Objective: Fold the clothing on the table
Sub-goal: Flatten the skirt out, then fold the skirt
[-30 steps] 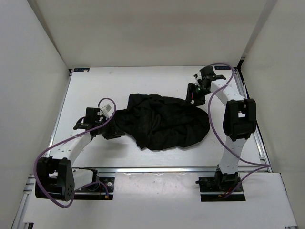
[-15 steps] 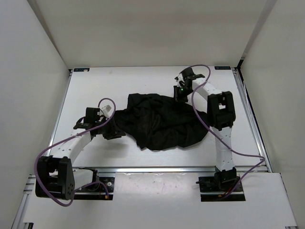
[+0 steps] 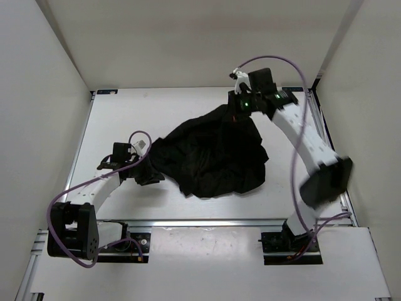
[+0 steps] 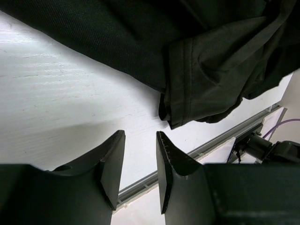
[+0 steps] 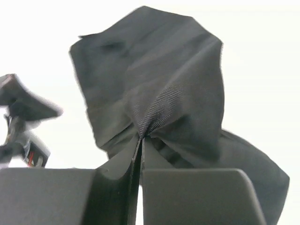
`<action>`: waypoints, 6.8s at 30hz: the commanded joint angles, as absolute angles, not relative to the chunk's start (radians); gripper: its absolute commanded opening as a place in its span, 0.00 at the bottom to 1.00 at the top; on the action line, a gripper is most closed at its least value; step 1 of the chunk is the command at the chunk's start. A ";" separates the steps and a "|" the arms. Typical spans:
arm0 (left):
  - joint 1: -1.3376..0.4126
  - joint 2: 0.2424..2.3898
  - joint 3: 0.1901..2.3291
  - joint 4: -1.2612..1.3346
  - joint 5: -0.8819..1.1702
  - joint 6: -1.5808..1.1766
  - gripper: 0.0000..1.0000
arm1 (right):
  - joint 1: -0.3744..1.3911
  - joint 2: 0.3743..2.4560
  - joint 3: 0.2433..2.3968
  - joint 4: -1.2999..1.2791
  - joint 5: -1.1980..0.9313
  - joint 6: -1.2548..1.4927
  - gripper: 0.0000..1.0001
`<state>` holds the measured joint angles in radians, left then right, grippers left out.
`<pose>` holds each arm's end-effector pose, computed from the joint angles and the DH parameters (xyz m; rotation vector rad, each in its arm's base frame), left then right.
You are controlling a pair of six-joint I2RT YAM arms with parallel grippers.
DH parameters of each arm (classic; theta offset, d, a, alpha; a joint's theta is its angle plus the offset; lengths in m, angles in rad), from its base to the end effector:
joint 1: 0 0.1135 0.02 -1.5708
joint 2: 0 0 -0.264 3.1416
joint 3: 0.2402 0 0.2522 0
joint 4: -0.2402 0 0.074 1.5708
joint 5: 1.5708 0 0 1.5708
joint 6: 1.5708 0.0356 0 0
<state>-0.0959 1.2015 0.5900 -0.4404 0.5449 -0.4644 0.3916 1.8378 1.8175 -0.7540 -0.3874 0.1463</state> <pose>0.2088 -0.0386 0.1775 -0.2924 2.6426 -0.9065 0.3759 0.1698 0.3484 -0.4856 2.3358 0.7154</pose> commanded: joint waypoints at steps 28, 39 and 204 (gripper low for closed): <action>-0.112 1.307 0.707 -0.428 0.589 -0.448 0.44 | 0.347 1.555 1.163 -0.304 -0.489 0.198 0.62; -0.103 1.281 0.661 -0.431 0.588 -0.446 0.44 | 0.376 1.762 1.382 -0.297 -0.682 0.141 0.62; -0.275 1.410 0.601 -0.215 0.156 -0.828 0.00 | 0.195 1.531 0.646 -0.067 -0.541 0.726 0.38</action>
